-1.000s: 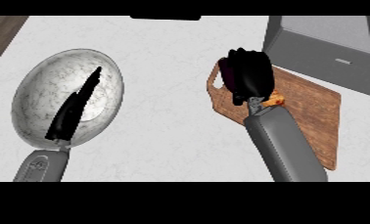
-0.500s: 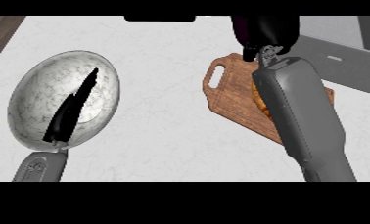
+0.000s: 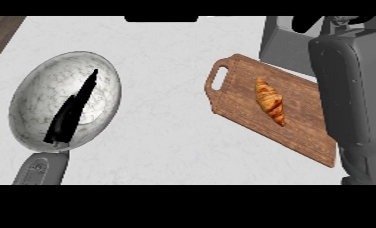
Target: Pick the eggplant from the cutting board and place it in the cardboard box
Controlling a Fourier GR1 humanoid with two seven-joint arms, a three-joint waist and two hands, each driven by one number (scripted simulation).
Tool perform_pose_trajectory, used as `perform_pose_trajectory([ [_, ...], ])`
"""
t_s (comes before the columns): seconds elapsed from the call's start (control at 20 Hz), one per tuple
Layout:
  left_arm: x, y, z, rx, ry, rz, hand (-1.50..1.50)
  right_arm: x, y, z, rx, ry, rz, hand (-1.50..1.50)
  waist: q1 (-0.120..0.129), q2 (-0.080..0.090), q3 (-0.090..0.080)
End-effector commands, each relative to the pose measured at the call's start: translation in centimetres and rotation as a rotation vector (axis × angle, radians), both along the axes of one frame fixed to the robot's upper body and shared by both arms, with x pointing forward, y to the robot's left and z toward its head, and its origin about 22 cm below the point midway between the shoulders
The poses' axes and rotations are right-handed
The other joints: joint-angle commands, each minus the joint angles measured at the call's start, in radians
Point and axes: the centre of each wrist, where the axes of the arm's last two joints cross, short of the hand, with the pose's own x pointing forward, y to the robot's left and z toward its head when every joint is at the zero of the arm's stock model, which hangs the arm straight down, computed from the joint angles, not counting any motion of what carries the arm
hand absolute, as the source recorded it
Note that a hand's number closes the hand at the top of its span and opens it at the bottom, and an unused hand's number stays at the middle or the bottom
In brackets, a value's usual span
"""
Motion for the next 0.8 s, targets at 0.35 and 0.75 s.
perform_pose_trajectory([
  [0.35, 0.3, -1.2, 0.0, -0.006, -0.005, -0.022, 0.00, 1.4, -10.9, -2.8, 0.001, 0.100, -0.141, 1.50, -0.001, 0.004, -0.003],
  [0.75, -0.8, -0.8, -0.7, -0.022, 0.021, -0.023, 0.00, 3.8, -16.2, -8.0, 0.282, 0.345, -0.197, -1.50, 0.027, 0.015, -0.002],
])
